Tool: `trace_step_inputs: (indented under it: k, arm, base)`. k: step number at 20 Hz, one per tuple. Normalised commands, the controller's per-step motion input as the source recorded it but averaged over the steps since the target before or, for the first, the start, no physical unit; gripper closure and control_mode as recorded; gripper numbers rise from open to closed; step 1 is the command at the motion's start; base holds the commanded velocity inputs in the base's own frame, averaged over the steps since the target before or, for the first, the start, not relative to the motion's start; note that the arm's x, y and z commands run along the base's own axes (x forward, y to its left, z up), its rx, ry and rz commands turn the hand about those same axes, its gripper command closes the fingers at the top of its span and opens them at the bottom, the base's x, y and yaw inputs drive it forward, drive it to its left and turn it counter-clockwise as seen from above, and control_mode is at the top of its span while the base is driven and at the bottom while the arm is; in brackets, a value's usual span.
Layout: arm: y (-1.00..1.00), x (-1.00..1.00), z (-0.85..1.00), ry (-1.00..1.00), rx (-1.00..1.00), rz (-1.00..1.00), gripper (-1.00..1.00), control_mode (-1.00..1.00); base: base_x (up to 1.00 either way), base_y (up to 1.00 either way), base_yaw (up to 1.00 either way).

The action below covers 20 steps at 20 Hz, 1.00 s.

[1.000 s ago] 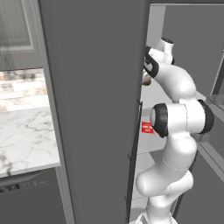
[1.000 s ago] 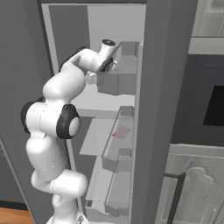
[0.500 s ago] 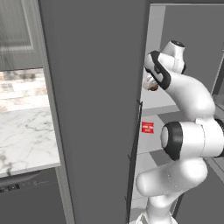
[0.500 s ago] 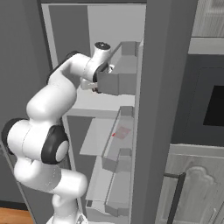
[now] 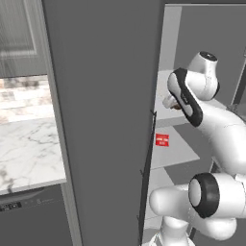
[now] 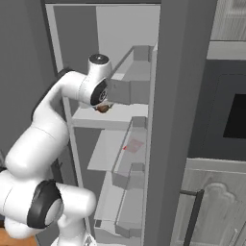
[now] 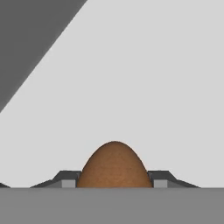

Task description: Pick the egg and butter from the fridge and place them by the bowl for mixing.

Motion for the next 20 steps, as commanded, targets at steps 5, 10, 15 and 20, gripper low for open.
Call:
trace_step_inputs:
  k: [5, 10, 15, 20]
  arm:
    - [0.07, -0.86, 0.0, -0.05, 0.02, -0.27, 1.0, -1.0]
    - [0.14, -0.87, 0.0, -0.04, 0.0, -0.21, 1.0, -1.0]
    - [0.21, -0.82, -0.05, -0.01, 0.0, -0.28, 1.0, -1.0]
    - [0.15, -0.75, -0.14, 0.0, 0.0, -0.23, 1.0, -1.0]
  base:
    - [0.0, 0.0, 0.0]
    - [0.0, 0.0, 0.0]
    - [0.0, 0.0, 0.0]
    - [0.0, 0.0, 0.0]
